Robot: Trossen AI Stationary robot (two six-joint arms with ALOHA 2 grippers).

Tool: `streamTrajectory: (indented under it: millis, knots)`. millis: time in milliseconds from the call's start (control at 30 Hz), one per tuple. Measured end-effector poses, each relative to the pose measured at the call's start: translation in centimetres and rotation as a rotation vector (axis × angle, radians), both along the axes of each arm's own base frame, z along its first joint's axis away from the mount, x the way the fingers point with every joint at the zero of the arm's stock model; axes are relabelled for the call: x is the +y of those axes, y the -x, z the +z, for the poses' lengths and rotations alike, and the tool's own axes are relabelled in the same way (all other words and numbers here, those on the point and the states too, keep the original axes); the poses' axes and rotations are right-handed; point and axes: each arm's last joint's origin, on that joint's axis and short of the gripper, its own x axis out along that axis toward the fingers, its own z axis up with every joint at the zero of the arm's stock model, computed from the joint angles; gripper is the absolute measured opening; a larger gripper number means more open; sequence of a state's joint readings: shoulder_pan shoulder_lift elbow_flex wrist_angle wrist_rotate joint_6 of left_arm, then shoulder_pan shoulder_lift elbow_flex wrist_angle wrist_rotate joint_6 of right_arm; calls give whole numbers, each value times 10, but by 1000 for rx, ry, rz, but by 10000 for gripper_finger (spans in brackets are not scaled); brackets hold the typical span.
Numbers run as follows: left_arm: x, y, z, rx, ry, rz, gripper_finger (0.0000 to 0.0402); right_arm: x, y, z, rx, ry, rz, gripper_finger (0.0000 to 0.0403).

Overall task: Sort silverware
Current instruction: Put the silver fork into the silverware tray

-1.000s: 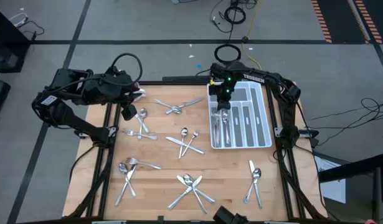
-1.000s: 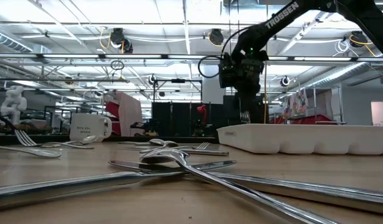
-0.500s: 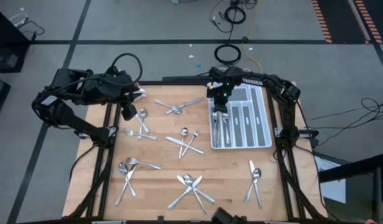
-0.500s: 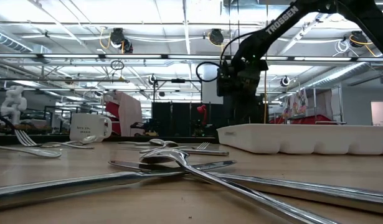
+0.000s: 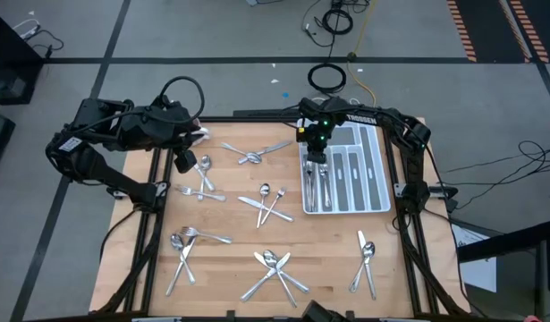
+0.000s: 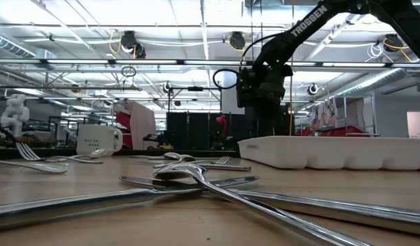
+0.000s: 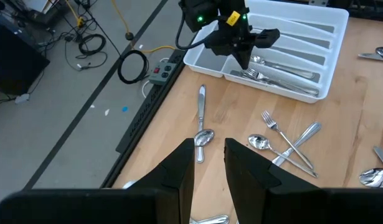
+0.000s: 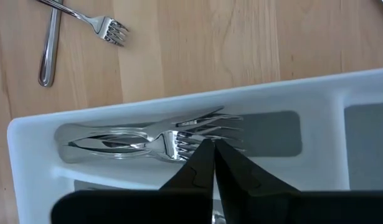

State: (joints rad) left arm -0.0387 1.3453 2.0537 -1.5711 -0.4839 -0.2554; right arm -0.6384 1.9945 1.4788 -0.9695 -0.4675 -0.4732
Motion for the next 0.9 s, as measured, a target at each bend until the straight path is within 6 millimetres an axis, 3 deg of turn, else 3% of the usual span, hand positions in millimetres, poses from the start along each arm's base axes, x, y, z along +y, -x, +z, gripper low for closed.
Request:
streamTrajectory:
  millis: [367, 600, 733, 900]
  knots:
    - [0, 0, 0, -1, 1, 1, 93, 3, -2, 0, 9, -1, -6, 93]
    - [0, 0, 0, -13, 16, 18, 93, 2, -5, 7, 11, 23, -3, 106]
    - [0, 0, 0, -35, 47, 54, 93, -2, -12, 41, -48, 63, -2, 107]
    - [0, -5, -6, -93, 139, 200, 93, 3, -16, 114, -178, 157, 10, 107]
